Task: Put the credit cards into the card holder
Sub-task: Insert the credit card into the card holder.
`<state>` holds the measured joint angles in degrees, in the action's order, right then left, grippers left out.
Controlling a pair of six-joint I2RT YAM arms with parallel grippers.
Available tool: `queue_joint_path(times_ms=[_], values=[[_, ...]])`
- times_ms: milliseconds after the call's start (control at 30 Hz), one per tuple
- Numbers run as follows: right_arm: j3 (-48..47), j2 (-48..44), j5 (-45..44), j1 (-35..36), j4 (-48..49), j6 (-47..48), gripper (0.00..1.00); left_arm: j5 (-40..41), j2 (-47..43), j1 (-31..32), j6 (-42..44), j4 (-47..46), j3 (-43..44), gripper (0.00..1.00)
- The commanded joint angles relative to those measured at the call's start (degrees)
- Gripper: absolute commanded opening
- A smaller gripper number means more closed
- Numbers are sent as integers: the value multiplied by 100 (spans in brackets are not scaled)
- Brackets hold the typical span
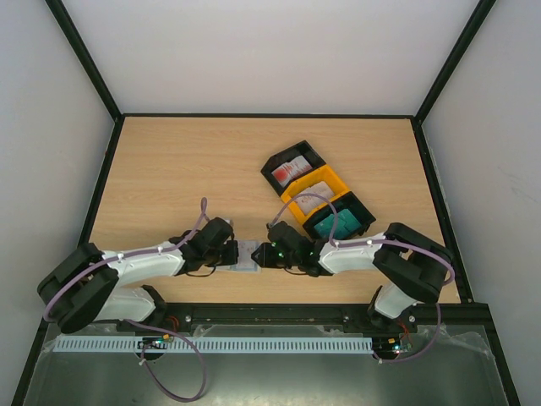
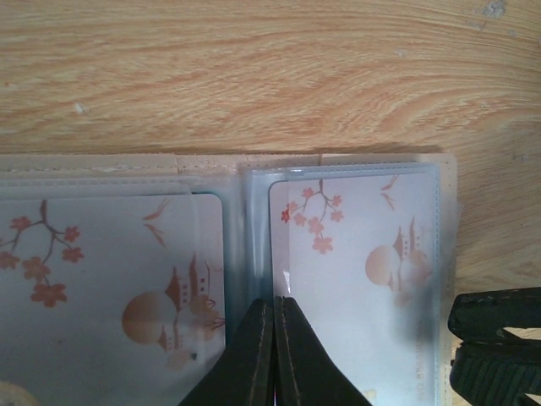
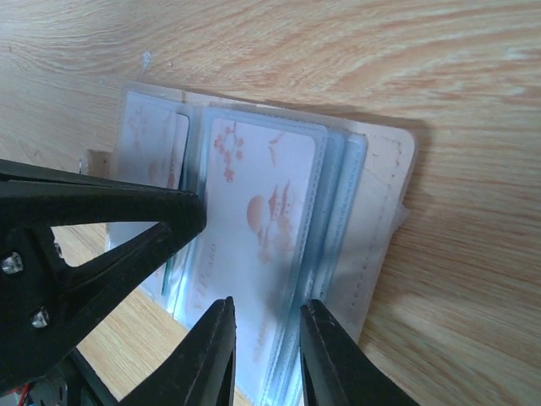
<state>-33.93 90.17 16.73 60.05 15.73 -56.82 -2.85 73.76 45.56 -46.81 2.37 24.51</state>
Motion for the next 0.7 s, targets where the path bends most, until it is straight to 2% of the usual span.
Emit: queue_joint_path(times_ms=[0,400,600,667], values=[[-11,169,58,58,164,2,21,163,75,-137,-21,624,-293,3],[-27,262,181,70,333,-68,20,57,79,-280,4,558,-422,3],[-115,-80,-287,95,-173,-10,25,24,101,-302,30,529,-428,2],[-134,-141,-306,96,-236,19,24,15,112,-307,33,514,-421,2]])
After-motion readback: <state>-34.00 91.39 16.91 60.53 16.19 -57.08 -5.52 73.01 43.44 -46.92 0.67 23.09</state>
